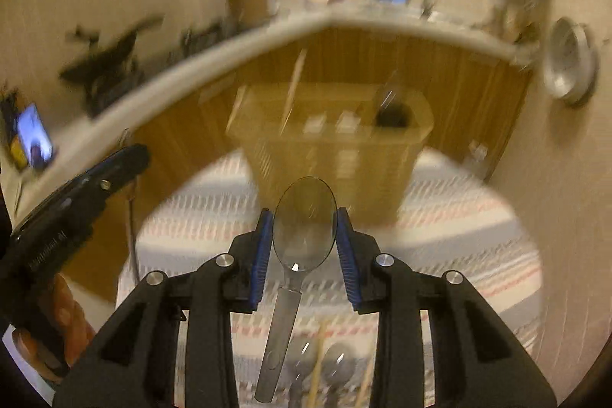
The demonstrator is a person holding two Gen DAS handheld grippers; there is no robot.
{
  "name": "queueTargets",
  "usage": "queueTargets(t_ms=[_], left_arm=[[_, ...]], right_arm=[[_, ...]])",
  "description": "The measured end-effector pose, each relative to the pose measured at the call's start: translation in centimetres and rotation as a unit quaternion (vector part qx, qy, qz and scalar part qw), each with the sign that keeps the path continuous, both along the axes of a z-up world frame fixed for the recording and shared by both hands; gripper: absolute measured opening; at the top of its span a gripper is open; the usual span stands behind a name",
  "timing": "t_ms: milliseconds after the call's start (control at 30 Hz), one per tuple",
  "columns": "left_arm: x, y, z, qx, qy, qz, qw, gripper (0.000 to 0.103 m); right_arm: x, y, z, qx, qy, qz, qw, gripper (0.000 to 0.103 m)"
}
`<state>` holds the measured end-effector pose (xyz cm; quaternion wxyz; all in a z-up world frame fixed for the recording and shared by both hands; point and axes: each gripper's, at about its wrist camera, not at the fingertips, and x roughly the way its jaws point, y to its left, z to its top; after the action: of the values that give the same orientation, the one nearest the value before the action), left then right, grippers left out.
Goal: Organize utensils
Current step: 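Carry the spoon with the left gripper while the right carries its spoon, both releasing into the basket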
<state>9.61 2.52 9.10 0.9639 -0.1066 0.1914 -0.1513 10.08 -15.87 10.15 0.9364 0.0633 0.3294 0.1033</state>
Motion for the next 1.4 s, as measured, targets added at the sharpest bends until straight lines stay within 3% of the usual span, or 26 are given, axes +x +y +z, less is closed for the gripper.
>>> queueTargets(t_ms=[200,433,700,800,1000,1167,1267,1400], left_arm=[[2.8,-1.1,4.6,-0.033,-0.075,-0.003,0.9966,0.030],[7.3,-1.7,6.0,-0.051,-0.122,0.010,0.9911,0.030],[12.3,-1.7,3.6,-0.063,-0.119,0.022,0.9907,0.030],[13.9,-1.8,2.4,-0.062,-0.106,0.021,0.9923,0.030],[14.2,-2.5,0.4,-0.032,-0.118,0.055,0.9909,0.030],[13.4,-3.1,-0.6,-0.005,-0.109,0.058,0.9923,0.032],[12.1,-2.7,-0.6,0.005,-0.107,0.062,0.9923,0.043],[10.1,-1.3,-0.2,0.002,-0.100,0.066,0.9928,0.043]], right_arm=[[1.5,-4.4,4.2,0.039,-0.085,-0.063,0.994,0.030],[5.3,-6.7,7.4,0.039,-0.165,-0.117,0.979,0.030],[10.8,-6.2,4.3,-0.026,-0.235,-0.166,0.957,0.030],[12.2,-6.0,2.2,-0.039,-0.233,-0.164,0.958,0.030],[13.1,-5.2,-0.4,-0.060,-0.222,-0.152,0.961,0.030],[12.6,-5.0,-1.1,-0.050,-0.205,-0.126,0.969,0.031],[12.0,-4.8,-1.0,-0.053,-0.194,-0.121,0.972,0.033],[10.0,-4.2,-0.5,-0.062,-0.191,-0.116,0.973,0.034]])
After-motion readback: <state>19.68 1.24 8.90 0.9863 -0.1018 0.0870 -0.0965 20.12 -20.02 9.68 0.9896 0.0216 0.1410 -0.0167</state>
